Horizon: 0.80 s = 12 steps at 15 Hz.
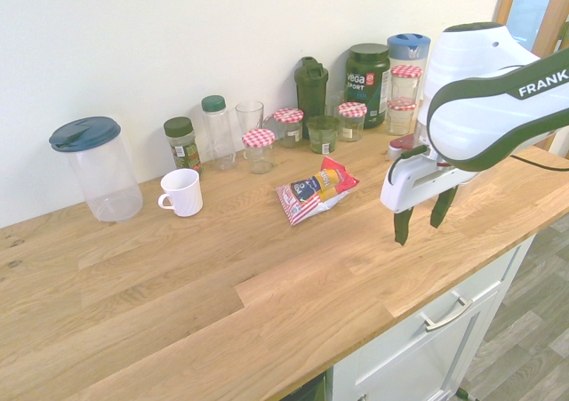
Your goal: Put the chip bag into the container
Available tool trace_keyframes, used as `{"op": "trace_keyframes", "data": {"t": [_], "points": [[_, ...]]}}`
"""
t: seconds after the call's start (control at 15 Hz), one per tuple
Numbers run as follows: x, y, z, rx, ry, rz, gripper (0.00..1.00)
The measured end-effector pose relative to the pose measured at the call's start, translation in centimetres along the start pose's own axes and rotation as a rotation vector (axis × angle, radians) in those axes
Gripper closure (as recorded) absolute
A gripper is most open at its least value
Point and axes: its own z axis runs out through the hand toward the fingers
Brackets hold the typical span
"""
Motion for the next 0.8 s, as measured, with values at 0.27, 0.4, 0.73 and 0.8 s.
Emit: {"op": "trace_keyframes", "data": {"t": [0.27,0.4,0.73,0.8], "points": [[-0.2,-0.6,-0.4,-0.005,0.015,-0.024,0.00],[0.1,-2.3,-1.9,0.013,0.031,-0.043,0.00],[4.1,-6.4,-2.9,0.062,-0.018,-0.056,0.00],[5.2,-7.1,-3.1,0.073,-0.030,-0.061,0.00]]}}
